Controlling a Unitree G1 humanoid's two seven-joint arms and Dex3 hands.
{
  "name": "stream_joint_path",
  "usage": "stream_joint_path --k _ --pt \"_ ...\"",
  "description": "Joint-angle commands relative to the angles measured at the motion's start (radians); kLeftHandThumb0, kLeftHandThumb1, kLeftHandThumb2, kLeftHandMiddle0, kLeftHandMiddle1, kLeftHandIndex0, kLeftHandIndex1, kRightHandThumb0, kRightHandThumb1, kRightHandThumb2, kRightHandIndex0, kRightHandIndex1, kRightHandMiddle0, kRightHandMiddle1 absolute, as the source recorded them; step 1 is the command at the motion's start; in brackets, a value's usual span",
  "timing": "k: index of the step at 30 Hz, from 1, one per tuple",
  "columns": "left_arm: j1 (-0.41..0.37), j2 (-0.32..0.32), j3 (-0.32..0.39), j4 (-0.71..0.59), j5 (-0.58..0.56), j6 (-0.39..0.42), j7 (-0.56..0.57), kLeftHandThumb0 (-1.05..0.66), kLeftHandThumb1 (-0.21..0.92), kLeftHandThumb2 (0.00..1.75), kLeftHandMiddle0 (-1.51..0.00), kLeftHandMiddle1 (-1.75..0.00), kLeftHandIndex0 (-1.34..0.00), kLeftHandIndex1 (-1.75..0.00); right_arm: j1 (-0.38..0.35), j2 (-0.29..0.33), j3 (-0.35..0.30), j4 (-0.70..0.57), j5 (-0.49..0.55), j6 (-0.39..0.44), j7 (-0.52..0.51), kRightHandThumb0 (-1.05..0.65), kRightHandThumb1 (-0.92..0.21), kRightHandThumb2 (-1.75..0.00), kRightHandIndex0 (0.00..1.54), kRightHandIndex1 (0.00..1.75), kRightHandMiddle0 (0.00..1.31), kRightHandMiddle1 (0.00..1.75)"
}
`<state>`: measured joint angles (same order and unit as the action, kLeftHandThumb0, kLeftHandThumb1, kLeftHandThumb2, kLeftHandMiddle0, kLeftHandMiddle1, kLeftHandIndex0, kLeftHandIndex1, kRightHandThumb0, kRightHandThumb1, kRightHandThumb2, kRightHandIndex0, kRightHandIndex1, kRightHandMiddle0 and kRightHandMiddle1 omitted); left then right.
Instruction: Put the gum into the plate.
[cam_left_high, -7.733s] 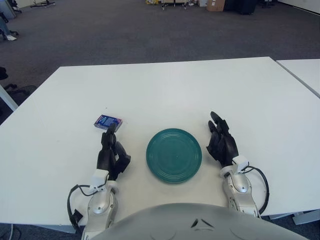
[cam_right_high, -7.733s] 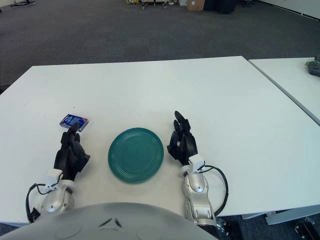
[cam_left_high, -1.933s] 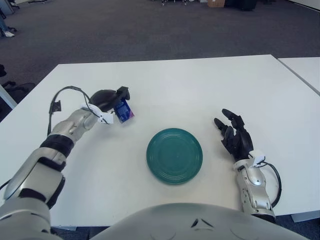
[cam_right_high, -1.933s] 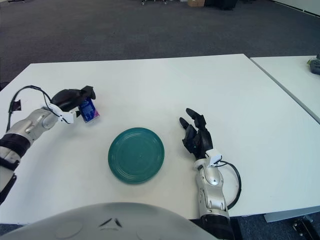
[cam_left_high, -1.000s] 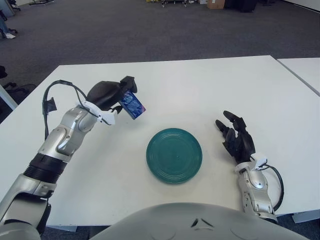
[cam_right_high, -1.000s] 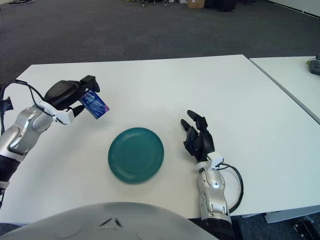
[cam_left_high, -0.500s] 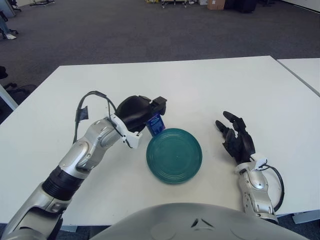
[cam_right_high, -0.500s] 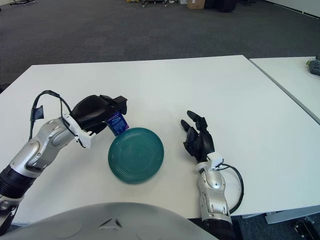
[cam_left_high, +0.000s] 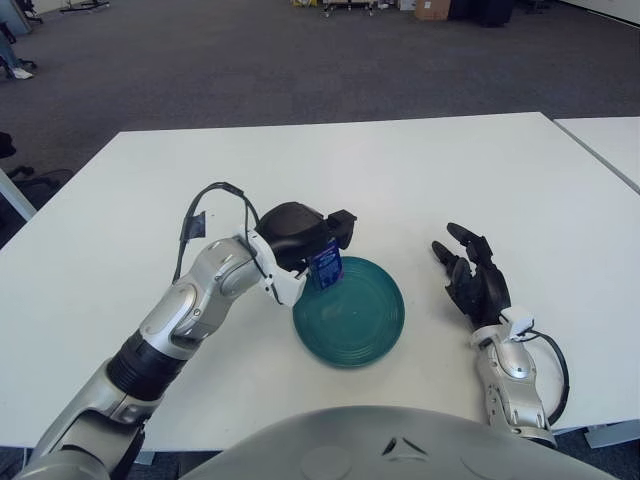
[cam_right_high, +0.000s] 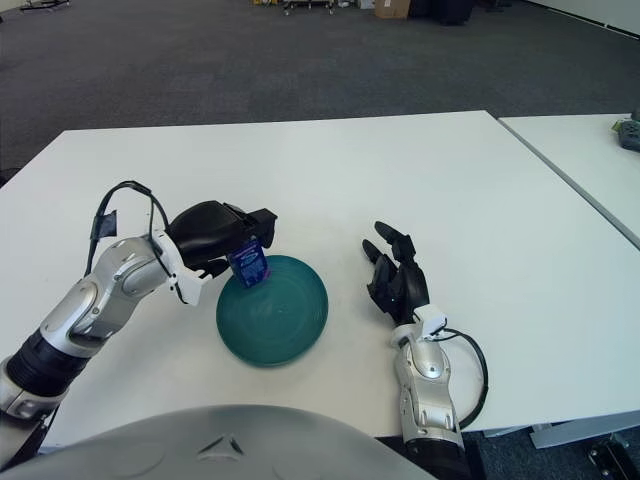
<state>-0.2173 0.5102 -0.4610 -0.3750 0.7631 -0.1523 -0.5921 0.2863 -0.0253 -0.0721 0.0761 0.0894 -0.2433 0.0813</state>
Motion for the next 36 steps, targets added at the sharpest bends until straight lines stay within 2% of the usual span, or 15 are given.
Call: stream_joint_path --k 1,10,14,17,19,20,23,24,25,26,28,31,36 --pt "-0.051 -0.009 -0.021 -0.002 0.014 0.001 -0.049 0.00 0.09 1.53 -0.65 -1.73 -0.74 -1.62 0.130 0.021 0.010 0.126 -0.014 0.136 -0.023 -0.82 -0.92 -0.85 0.49 0.01 0.00 0.71" --pt "-0.054 -0.036 -0.050 0.031 0.017 -0.018 -0.053 0.00 0.15 1.36 -0.63 -1.75 -0.85 -1.29 0.128 0.024 0.017 0.137 -0.015 0.124 -0.033 -0.82 -0.92 -0.84 0.50 0.01 0.00 0.74" --pt "-0.018 -0.062 -0.054 0.050 0.017 -0.008 -0.016 0.00 0.17 1.35 -0.63 -1.75 -0.81 -1.34 0.124 0.022 0.019 0.140 -0.011 0.121 -0.031 -0.82 -0.92 -0.84 0.50 0.01 0.00 0.74" --pt "0.034 -0.086 -0.041 0.050 -0.004 0.004 0.026 0.00 0.20 1.35 -0.63 -1.75 -0.70 -1.44 0.122 0.021 0.020 0.144 -0.011 0.117 -0.030 -0.81 -0.92 -0.84 0.50 0.01 0.00 0.74" --pt "0.067 -0.088 -0.034 0.045 -0.019 -0.009 0.053 0.00 0.28 1.30 -0.62 -1.75 -0.55 -1.53 0.121 0.021 0.021 0.147 -0.010 0.111 -0.028 -0.80 -0.92 -0.85 0.49 0.00 0.00 0.75" --pt "0.080 -0.085 -0.034 0.051 -0.020 -0.024 0.072 0.00 0.30 1.28 -0.62 -1.75 -0.53 -1.54 0.121 0.020 0.021 0.148 -0.010 0.109 -0.027 -0.80 -0.92 -0.85 0.49 0.00 0.00 0.75" --pt "0.113 -0.079 -0.046 0.105 -0.008 -0.075 0.149 -0.01 0.46 1.12 -0.53 -1.73 -0.36 -1.62 0.121 0.020 0.021 0.151 -0.009 0.103 -0.026 -0.79 -0.92 -0.85 0.49 0.00 0.00 0.75" --pt "0.114 -0.077 -0.043 0.101 -0.011 -0.080 0.151 -0.01 0.57 0.98 -0.46 -1.72 -0.26 -1.66 0.121 0.020 0.020 0.152 -0.009 0.101 -0.026 -0.79 -0.92 -0.85 0.49 0.00 0.00 0.74" --pt "0.113 -0.076 -0.041 0.096 -0.014 -0.083 0.152 -0.21 0.63 0.88 -0.37 -1.52 -0.16 -1.49 0.120 0.020 0.020 0.153 -0.008 0.099 -0.026 -0.78 -0.92 -0.86 0.49 0.00 0.00 0.74" --pt "0.105 -0.072 -0.038 0.083 -0.019 -0.082 0.136 -0.29 0.66 0.83 -0.35 -1.44 -0.13 -1.43 0.119 0.020 0.019 0.156 -0.008 0.096 -0.026 -0.78 -0.92 -0.86 0.49 0.00 0.00 0.74" --pt "0.091 -0.066 -0.038 0.080 -0.023 -0.087 0.117 -0.51 0.80 0.60 -0.26 -1.09 -0.05 -1.13 0.117 0.020 0.018 0.161 -0.008 0.090 -0.026 -0.77 -0.92 -0.86 0.49 0.01 0.00 0.74" --pt "0.078 -0.059 -0.040 0.087 -0.029 -0.091 0.099 -0.66 0.88 0.49 -0.24 -0.72 -0.02 -0.88 0.111 0.019 0.016 0.175 -0.010 0.082 -0.026 -0.77 -0.92 -0.87 0.49 0.00 0.00 0.73" --pt "0.061 -0.047 -0.045 0.098 -0.038 -0.102 0.070 -0.82 0.91 0.49 -0.25 -0.33 0.00 -0.60 0.106 0.018 0.017 0.183 -0.009 0.081 -0.025 -0.77 -0.92 -0.87 0.49 0.00 0.00 0.74"
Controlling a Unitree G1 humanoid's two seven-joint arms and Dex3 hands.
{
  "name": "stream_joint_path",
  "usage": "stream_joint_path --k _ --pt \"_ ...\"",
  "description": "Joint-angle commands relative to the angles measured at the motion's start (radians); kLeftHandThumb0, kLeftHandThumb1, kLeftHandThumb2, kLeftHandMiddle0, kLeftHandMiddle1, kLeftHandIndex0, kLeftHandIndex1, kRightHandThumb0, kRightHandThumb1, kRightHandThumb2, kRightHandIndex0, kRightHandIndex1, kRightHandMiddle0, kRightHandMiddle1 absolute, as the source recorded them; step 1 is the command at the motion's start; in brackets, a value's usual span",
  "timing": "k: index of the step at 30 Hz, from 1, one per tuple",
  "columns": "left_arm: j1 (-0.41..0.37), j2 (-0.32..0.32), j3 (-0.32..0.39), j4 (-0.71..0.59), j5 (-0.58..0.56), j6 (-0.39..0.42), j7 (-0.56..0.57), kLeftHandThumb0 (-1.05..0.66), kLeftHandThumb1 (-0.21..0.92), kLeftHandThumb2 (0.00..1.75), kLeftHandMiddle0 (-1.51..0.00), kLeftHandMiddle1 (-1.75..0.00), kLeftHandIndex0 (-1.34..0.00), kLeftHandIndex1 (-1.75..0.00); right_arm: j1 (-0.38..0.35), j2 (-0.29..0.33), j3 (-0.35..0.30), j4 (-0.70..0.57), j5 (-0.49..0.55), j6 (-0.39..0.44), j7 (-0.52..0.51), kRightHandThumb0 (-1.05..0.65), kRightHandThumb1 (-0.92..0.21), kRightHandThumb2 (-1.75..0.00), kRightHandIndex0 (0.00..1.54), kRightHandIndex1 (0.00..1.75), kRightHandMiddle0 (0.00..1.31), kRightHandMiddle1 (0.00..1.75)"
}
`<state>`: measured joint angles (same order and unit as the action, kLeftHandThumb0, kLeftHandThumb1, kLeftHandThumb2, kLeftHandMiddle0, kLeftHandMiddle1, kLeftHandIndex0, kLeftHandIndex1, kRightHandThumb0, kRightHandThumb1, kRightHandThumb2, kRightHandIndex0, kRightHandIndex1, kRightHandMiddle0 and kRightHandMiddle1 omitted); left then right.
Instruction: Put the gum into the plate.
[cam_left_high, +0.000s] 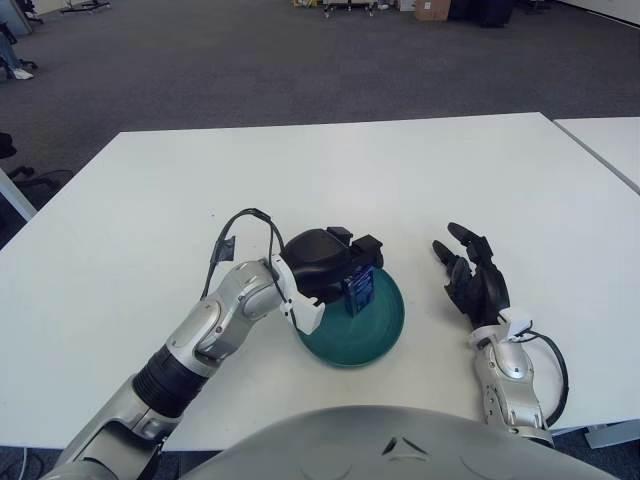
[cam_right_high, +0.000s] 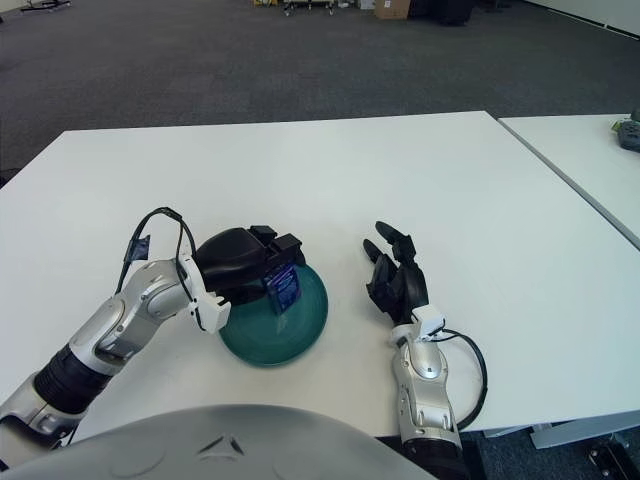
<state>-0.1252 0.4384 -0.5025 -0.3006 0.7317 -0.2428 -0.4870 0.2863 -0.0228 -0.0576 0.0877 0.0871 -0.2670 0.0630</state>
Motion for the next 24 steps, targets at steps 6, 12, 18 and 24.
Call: stream_joint_path --k 6,12,18,24 --pt "-0.052 0.059 0.011 0.031 -0.045 -0.065 -0.061 -0.99 0.92 0.56 -0.14 -0.09 0.00 -0.29 0.105 0.016 0.008 0.164 -0.001 0.105 0.003 -0.78 -0.92 -0.85 0.50 0.01 0.00 0.76" --pt "-0.063 0.084 0.031 0.034 -0.083 -0.100 -0.071 -1.04 0.92 0.56 -0.02 -0.01 0.00 -0.05 0.097 0.013 0.009 0.165 -0.001 0.113 0.006 -0.79 -0.92 -0.84 0.51 0.01 0.00 0.78" --pt "-0.071 0.097 0.061 0.026 -0.109 -0.107 -0.070 -1.05 0.92 0.47 0.00 0.00 0.00 0.00 0.099 0.011 0.014 0.151 -0.007 0.132 0.001 -0.81 -0.92 -0.85 0.52 0.02 0.00 0.78" --pt "-0.061 0.083 0.095 0.017 -0.142 -0.059 -0.077 -1.05 0.92 0.38 0.00 0.00 0.00 0.00 0.096 0.008 0.014 0.147 -0.008 0.149 -0.004 -0.82 -0.92 -0.86 0.53 0.02 0.00 0.79"
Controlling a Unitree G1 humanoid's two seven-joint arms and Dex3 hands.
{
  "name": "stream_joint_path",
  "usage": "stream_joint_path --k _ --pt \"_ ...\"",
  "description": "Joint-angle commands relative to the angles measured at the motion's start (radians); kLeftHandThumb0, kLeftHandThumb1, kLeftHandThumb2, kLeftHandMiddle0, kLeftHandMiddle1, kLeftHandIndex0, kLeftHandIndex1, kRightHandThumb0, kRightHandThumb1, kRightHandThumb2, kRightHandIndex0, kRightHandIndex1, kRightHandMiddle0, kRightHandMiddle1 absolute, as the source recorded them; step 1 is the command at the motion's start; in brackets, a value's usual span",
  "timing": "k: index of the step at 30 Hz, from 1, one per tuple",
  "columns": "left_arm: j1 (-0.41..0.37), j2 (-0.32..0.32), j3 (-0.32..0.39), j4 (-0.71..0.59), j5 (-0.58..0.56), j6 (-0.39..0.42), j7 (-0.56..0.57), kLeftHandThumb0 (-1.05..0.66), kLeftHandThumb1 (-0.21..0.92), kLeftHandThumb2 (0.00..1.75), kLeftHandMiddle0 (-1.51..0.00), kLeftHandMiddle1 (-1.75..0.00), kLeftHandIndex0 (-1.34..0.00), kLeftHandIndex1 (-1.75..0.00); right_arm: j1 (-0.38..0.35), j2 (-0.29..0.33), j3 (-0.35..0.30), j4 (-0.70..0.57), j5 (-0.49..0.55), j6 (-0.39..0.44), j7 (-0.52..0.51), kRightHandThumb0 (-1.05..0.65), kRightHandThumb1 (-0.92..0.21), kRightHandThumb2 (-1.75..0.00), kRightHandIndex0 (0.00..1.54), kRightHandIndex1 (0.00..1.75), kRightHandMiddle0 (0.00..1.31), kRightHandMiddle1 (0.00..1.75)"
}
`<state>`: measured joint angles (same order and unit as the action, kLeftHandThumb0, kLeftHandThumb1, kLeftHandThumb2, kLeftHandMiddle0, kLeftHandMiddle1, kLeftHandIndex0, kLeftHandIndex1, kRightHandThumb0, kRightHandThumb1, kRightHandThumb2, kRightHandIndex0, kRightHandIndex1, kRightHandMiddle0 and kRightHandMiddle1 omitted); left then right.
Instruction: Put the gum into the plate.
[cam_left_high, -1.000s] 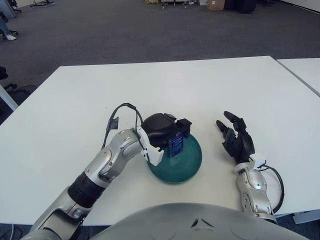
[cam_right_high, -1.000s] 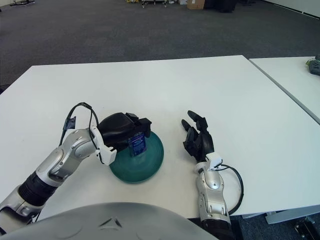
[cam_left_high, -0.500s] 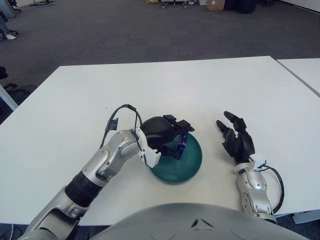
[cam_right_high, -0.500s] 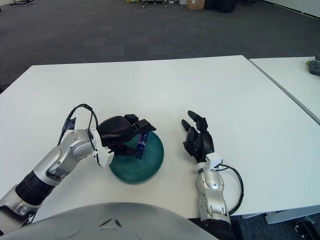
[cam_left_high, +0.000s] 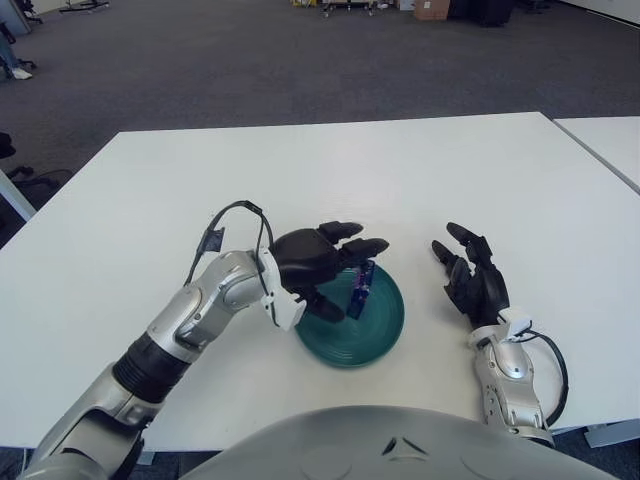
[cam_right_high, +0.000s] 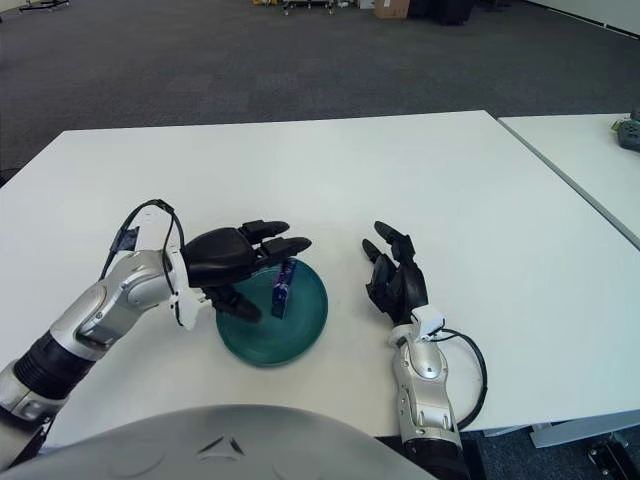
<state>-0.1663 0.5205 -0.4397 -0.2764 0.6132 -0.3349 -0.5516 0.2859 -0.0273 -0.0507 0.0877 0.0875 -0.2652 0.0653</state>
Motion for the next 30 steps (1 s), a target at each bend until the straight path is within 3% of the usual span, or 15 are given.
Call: stream_joint_path --k 1,8,13,17,20,22,24,28,30 --pt "-0.017 -0.002 0.036 -0.009 -0.030 0.041 -0.014 -1.05 0.92 0.36 0.00 0.00 0.00 0.00 0.096 0.012 0.007 0.146 -0.007 0.149 -0.007 -0.82 -0.92 -0.86 0.53 0.02 0.00 0.79" --pt "0.013 -0.052 0.102 -0.016 -0.168 0.150 -0.015 -1.05 0.92 0.31 0.00 0.00 0.00 0.00 0.098 0.012 0.006 0.137 -0.001 0.170 -0.010 -0.83 -0.92 -0.86 0.54 0.02 0.00 0.76" --pt "0.077 -0.087 0.195 -0.065 -0.342 0.303 -0.030 -1.05 0.92 0.19 0.00 0.00 0.00 0.00 0.106 0.015 0.004 0.125 0.008 0.176 -0.009 -0.83 -0.92 -0.86 0.54 0.02 0.00 0.76" --pt "0.208 -0.172 0.308 0.066 -0.389 0.208 0.177 -1.05 0.92 0.30 0.00 0.00 0.00 0.00 0.113 0.014 0.003 0.115 0.015 0.185 -0.005 -0.82 -0.92 -0.85 0.54 0.02 0.00 0.78" --pt "0.240 -0.223 0.331 0.112 -0.413 0.173 0.249 -1.05 0.92 0.40 0.00 0.00 0.00 0.00 0.116 0.011 0.002 0.111 0.019 0.188 -0.002 -0.82 -0.92 -0.85 0.54 0.02 0.00 0.79" --pt "0.273 -0.298 0.362 0.156 -0.475 0.152 0.310 -1.05 0.92 0.46 0.00 0.00 0.00 0.00 0.118 0.009 0.001 0.108 0.023 0.191 0.002 -0.82 -0.92 -0.85 0.54 0.02 0.00 0.80" --pt "0.296 -0.347 0.384 0.178 -0.525 0.135 0.344 -1.05 0.92 0.50 0.00 0.00 0.00 0.00 0.119 0.008 0.002 0.107 0.024 0.193 0.004 -0.82 -0.92 -0.85 0.54 0.01 0.00 0.80" --pt "0.417 -0.481 0.426 0.153 -0.624 0.094 0.443 -1.05 0.92 0.68 0.00 0.00 0.00 0.00 0.119 0.005 0.002 0.112 0.026 0.186 0.010 -0.80 -0.92 -0.85 0.53 0.01 0.00 0.82" --pt "0.458 -0.516 0.430 0.152 -0.646 0.086 0.464 -1.05 0.92 0.75 0.00 0.00 0.00 0.00 0.121 0.002 0.000 0.110 0.027 0.184 0.014 -0.79 -0.92 -0.85 0.52 0.01 0.00 0.82"
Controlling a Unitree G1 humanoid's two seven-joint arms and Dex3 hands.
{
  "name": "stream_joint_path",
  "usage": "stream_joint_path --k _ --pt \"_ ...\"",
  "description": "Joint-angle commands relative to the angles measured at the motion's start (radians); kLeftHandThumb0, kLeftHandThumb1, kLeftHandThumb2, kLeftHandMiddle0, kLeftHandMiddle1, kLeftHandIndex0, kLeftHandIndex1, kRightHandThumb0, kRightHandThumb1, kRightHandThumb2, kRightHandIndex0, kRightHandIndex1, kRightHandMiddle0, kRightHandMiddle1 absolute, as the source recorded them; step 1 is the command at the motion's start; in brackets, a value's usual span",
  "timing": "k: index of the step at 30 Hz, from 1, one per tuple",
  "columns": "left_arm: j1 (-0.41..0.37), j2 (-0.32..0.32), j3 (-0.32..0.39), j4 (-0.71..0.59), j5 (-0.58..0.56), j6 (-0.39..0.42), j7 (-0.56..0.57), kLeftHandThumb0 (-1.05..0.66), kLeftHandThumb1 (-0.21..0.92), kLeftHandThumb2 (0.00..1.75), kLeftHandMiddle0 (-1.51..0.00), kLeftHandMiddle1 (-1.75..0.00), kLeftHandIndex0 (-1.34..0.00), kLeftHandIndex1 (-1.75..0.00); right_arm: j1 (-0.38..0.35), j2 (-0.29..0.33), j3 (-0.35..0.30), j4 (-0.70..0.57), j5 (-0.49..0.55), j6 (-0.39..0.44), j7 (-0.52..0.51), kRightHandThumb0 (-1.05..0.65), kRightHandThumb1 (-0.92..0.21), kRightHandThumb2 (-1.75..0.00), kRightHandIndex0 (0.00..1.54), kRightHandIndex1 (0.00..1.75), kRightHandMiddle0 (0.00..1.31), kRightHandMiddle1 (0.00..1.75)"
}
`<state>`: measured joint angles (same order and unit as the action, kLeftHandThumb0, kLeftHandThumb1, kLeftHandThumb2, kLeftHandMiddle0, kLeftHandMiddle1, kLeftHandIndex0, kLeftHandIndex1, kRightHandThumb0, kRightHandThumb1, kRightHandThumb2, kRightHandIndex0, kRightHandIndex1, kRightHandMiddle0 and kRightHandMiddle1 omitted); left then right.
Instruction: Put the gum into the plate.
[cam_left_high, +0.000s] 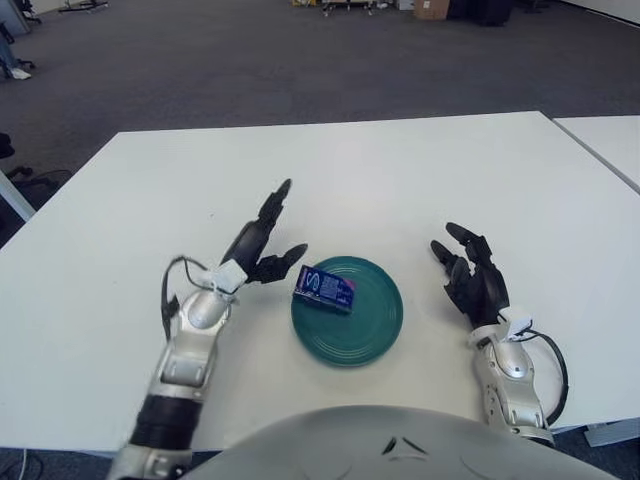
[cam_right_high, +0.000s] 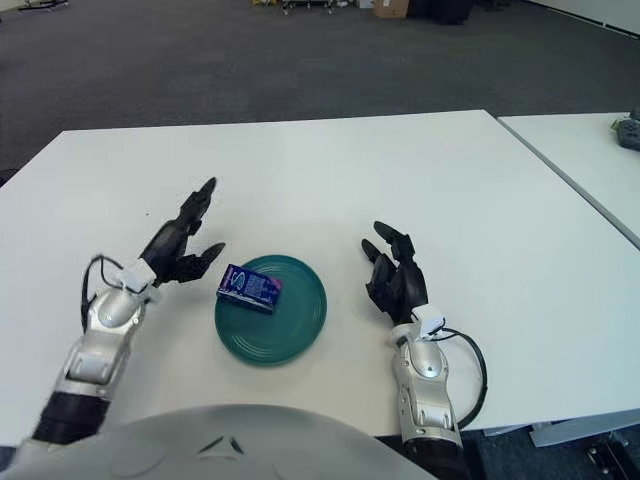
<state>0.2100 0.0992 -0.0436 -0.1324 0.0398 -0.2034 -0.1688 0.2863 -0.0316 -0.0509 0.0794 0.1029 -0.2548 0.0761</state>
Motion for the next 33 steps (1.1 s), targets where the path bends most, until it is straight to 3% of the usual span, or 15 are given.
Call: stream_joint_path --k 1,4,13,21,33 --pt "0.109 -0.117 0.036 0.003 -0.088 -0.040 0.094 -1.05 0.92 0.78 0.00 0.00 0.00 0.00 0.121 0.005 -0.001 0.118 0.012 0.170 0.005 -0.79 -0.92 -0.85 0.52 0.00 0.00 0.82" --pt "0.212 -0.193 0.032 -0.003 -0.098 -0.017 0.158 -1.05 0.92 0.87 0.00 0.00 0.00 0.00 0.123 0.006 0.000 0.130 0.002 0.133 0.004 -0.77 -0.92 -0.85 0.52 0.01 0.00 0.82" --pt "0.323 -0.266 -0.004 0.062 -0.089 -0.021 0.203 -1.05 0.92 1.06 0.00 0.00 0.00 0.00 0.134 0.004 0.021 0.117 -0.038 0.080 0.004 -0.76 -0.92 -0.88 0.52 0.00 0.00 0.76" --pt "0.365 -0.279 -0.021 0.065 -0.148 0.007 0.198 -1.05 0.92 1.13 0.00 0.00 0.00 0.00 0.136 0.001 0.039 0.102 -0.061 0.064 0.004 -0.76 -0.92 -0.91 0.48 0.00 0.00 0.71" --pt "0.476 -0.246 -0.108 0.008 -0.114 0.014 0.216 -1.05 0.92 1.14 -0.02 -0.01 -0.01 0.00 0.151 0.017 0.071 0.073 -0.074 0.061 -0.002 -0.75 -0.92 -0.93 0.35 0.00 0.00 0.59"
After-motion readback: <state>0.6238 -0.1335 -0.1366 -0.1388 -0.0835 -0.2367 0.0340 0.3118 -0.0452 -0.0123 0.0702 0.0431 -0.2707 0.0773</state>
